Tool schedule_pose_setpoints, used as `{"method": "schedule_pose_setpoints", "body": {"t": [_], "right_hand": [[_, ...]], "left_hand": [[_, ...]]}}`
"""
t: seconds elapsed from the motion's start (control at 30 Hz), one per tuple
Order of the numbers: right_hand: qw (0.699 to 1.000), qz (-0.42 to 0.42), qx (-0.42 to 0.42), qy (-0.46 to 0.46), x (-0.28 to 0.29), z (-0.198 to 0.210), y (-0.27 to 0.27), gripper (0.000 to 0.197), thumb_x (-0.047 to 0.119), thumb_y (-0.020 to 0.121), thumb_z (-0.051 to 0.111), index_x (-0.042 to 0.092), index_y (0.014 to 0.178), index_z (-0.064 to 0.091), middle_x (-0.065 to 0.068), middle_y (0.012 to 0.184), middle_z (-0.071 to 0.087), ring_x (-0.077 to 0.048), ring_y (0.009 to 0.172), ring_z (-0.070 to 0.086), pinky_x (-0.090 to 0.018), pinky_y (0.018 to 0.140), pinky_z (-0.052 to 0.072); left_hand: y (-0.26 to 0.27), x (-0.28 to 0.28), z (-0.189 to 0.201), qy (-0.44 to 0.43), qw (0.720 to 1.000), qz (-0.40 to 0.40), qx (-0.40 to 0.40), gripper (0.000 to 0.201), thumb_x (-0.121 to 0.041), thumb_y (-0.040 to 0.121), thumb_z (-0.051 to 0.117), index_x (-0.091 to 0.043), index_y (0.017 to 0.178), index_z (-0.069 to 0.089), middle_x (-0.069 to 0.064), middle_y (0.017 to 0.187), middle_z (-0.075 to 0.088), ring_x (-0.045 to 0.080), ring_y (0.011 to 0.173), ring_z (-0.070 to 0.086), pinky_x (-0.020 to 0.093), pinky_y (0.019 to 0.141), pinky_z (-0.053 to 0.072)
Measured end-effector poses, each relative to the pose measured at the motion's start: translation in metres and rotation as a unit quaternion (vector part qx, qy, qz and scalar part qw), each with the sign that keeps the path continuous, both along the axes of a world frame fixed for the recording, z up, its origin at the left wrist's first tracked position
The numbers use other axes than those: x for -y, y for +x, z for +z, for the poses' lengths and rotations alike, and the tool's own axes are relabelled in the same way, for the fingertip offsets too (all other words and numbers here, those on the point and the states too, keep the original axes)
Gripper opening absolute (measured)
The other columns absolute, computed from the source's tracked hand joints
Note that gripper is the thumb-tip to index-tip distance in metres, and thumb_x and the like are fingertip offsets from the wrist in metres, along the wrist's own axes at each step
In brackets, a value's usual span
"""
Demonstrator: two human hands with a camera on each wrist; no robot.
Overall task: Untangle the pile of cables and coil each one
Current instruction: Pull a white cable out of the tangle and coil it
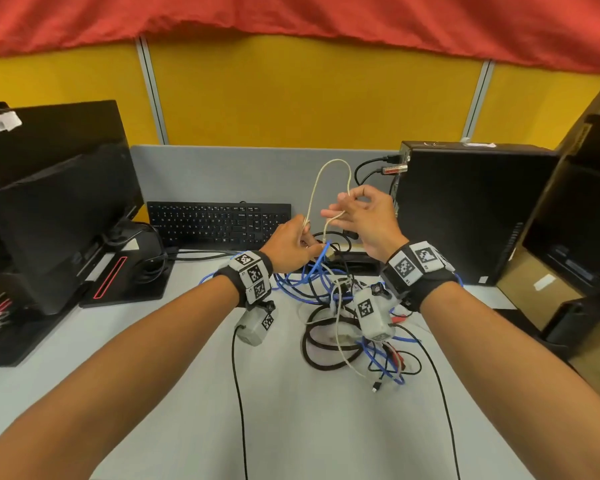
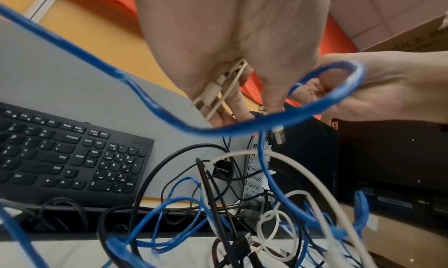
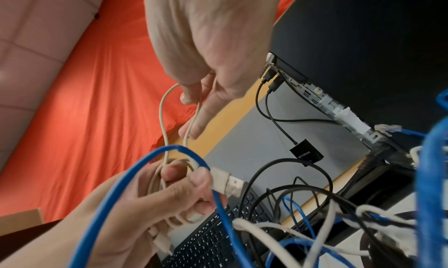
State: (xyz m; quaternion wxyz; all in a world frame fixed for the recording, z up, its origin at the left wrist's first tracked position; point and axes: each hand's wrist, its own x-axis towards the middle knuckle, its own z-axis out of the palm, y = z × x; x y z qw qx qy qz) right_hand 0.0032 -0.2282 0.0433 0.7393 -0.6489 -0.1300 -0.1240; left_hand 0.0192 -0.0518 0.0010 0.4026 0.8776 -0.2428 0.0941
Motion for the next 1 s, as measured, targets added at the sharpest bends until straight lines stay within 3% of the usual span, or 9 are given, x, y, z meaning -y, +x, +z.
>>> {"method": "schedule_pose_setpoints", "body": {"t": [0.1, 0.23, 0.33, 0.43, 0.53, 0.6, 0.7, 0.83, 1.0], "right_hand": [[0.997, 0.027, -0.029, -0.060, 0.005, -0.001, 0.001, 0.021, 0.014, 0.094, 0.071, -0.003, 0.103, 0.062, -0.017, 0.088, 0.074, -0.028, 0.085, 0.078, -0.039, 0.072, 0.064], [0.959, 0.096, -0.060, -0.260, 0.009, -0.007, -0.001, 0.028, 0.021, 0.087, 0.080, -0.004, 0.096, 0.073, -0.018, 0.092, 0.077, -0.024, 0.089, 0.076, -0.039, 0.079, 0.064], [0.949, 0.081, -0.046, -0.300, 0.009, -0.007, -0.003, 0.020, 0.018, 0.089, 0.078, -0.001, 0.091, 0.077, -0.023, 0.087, 0.075, -0.022, 0.078, 0.074, -0.037, 0.077, 0.064], [0.944, 0.059, -0.049, -0.322, 0.009, -0.008, -0.002, 0.019, 0.014, 0.089, 0.078, -0.006, 0.089, 0.076, -0.020, 0.076, 0.072, -0.019, 0.069, 0.071, -0.032, 0.071, 0.064], [0.938, 0.043, -0.028, -0.343, 0.012, -0.011, -0.003, 0.023, 0.021, 0.086, 0.081, -0.002, 0.087, 0.078, -0.014, 0.073, 0.071, -0.012, 0.066, 0.064, -0.025, 0.068, 0.056], [0.941, 0.059, -0.013, -0.333, 0.013, -0.013, -0.005, 0.024, 0.024, 0.086, 0.080, 0.001, 0.087, 0.080, -0.012, 0.074, 0.072, -0.008, 0.066, 0.060, -0.022, 0.066, 0.049], [0.965, 0.097, -0.021, -0.241, 0.009, -0.018, -0.006, 0.028, 0.018, 0.090, 0.076, -0.010, 0.092, 0.075, 0.001, 0.066, 0.069, -0.002, 0.059, 0.057, -0.020, 0.061, 0.045], [0.981, 0.077, -0.036, -0.176, 0.005, -0.021, -0.004, 0.028, 0.012, 0.088, 0.077, -0.014, 0.097, 0.072, 0.002, 0.065, 0.068, -0.002, 0.055, 0.054, -0.020, 0.058, 0.045], [0.989, 0.069, -0.102, -0.082, 0.006, -0.025, -0.003, 0.022, 0.011, 0.089, 0.075, -0.008, 0.099, 0.072, -0.009, 0.076, 0.071, -0.014, 0.067, 0.065, -0.023, 0.067, 0.058]], "left_hand": [[-0.001, -0.002, -0.001, 0.011, 1.000, -0.002, 0.007, 0.036, -0.021, 0.090, 0.073, -0.022, 0.082, 0.038, -0.002, 0.078, 0.065, 0.013, 0.067, 0.060, 0.029, 0.066, 0.048], [0.001, -0.003, -0.001, 0.017, 1.000, 0.012, 0.006, 0.036, -0.015, 0.087, 0.075, -0.020, 0.080, 0.040, 0.000, 0.075, 0.051, 0.011, 0.062, 0.044, 0.022, 0.059, 0.039], [0.001, -0.003, -0.002, 0.003, 1.000, 0.011, -0.003, 0.037, -0.009, 0.082, 0.079, -0.018, 0.080, 0.043, -0.003, 0.074, 0.057, 0.007, 0.058, 0.051, 0.016, 0.057, 0.044], [0.001, -0.004, -0.001, -0.047, 0.998, 0.018, -0.021, 0.039, 0.000, 0.079, 0.080, -0.016, 0.084, 0.044, 0.002, 0.083, 0.067, 0.017, 0.069, 0.068, 0.027, 0.068, 0.057], [0.002, -0.008, 0.003, -0.049, 0.998, 0.031, -0.001, 0.043, -0.008, 0.078, 0.082, -0.018, 0.082, 0.041, -0.002, 0.072, 0.065, 0.007, 0.059, 0.060, 0.024, 0.062, 0.052], [-0.002, -0.010, 0.007, -0.038, 0.999, 0.001, -0.023, 0.040, -0.011, 0.082, 0.078, -0.017, 0.083, 0.038, 0.003, 0.069, 0.065, 0.009, 0.061, 0.060, 0.034, 0.065, 0.054], [-0.010, -0.010, 0.011, -0.046, 0.994, -0.049, -0.090, 0.036, -0.008, 0.084, 0.072, -0.014, 0.089, 0.036, 0.022, 0.095, 0.073, 0.026, 0.091, 0.072, 0.052, 0.090, 0.053], [-0.016, -0.010, 0.011, -0.125, 0.978, -0.110, -0.124, 0.031, -0.011, 0.084, 0.071, -0.013, 0.095, 0.042, 0.033, 0.102, 0.068, 0.024, 0.096, 0.074, 0.037, 0.088, 0.059], [-0.007, -0.015, 0.006, -0.061, 0.997, -0.029, -0.028, 0.043, -0.014, 0.080, 0.082, -0.017, 0.084, 0.039, 0.008, 0.087, 0.073, 0.026, 0.081, 0.072, 0.041, 0.081, 0.058]]}}
